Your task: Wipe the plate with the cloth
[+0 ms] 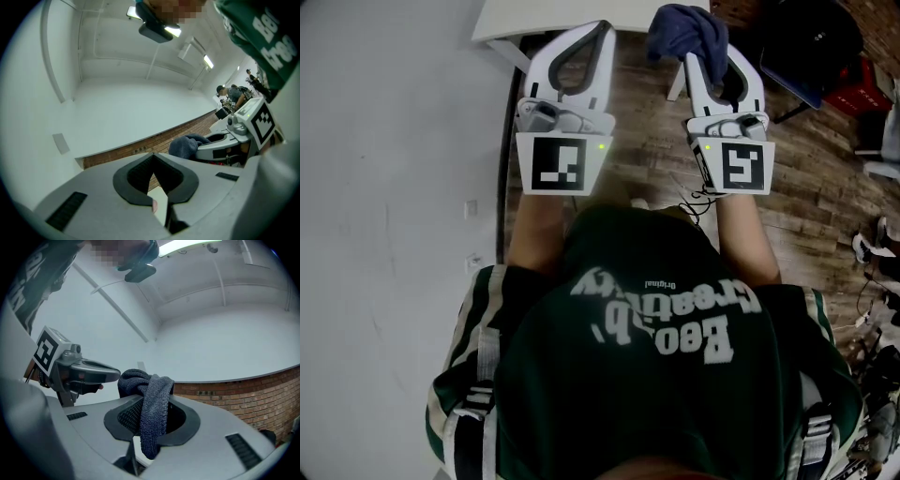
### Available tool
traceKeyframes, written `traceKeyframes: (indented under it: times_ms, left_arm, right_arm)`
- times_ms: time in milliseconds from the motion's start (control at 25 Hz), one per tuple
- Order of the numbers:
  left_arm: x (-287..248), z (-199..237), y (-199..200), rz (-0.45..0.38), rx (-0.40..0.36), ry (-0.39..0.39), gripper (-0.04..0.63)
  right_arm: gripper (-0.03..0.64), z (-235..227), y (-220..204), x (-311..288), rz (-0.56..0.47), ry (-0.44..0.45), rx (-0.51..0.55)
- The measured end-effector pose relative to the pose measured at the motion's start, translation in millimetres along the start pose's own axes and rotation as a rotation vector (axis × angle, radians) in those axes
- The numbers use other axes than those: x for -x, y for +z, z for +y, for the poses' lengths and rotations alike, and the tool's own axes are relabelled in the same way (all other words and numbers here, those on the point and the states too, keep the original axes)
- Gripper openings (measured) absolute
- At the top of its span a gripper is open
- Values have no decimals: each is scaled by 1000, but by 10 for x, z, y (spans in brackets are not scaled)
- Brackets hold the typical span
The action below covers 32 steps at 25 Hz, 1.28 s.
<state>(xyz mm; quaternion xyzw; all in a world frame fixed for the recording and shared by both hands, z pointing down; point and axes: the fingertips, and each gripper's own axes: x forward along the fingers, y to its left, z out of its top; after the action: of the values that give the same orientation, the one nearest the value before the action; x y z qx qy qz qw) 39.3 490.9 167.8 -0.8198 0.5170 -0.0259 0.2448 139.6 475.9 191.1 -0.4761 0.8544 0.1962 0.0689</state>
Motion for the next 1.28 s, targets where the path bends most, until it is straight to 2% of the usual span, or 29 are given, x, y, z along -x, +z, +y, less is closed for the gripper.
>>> traceKeyframes:
  times_ms: [160,320,440,560,1000,1160,1280]
  left_arm:
    - [-56,101,-58,-1,-15,3,-2]
    - [-190,301,-263,14,12,11,-2]
    - [-294,390,-339,3,-14,-1,-2]
    - [-413,508,-446,-5,-9,-6,-2]
    - [-1059,1236,-900,-23,-15,-49,-2]
    - [-1406,1512,-1120,-27,17,-66,-2]
    - [-1661,1689,-1252,-28,5,-90,-2]
  right_arm:
    - [64,6,-55,-122,-1,6,-3]
    - [64,9,-193,-372,14,8,0]
    - [64,-13,-264,-494,23,3,10]
    - [64,-35,-343,-656,32,-3,16]
    - [64,-110,-658,-1676,48,-36,20]
    - [64,-232,-799,-2075,53,-63,24]
    - [64,-312,-871,-2343,49,-74,14]
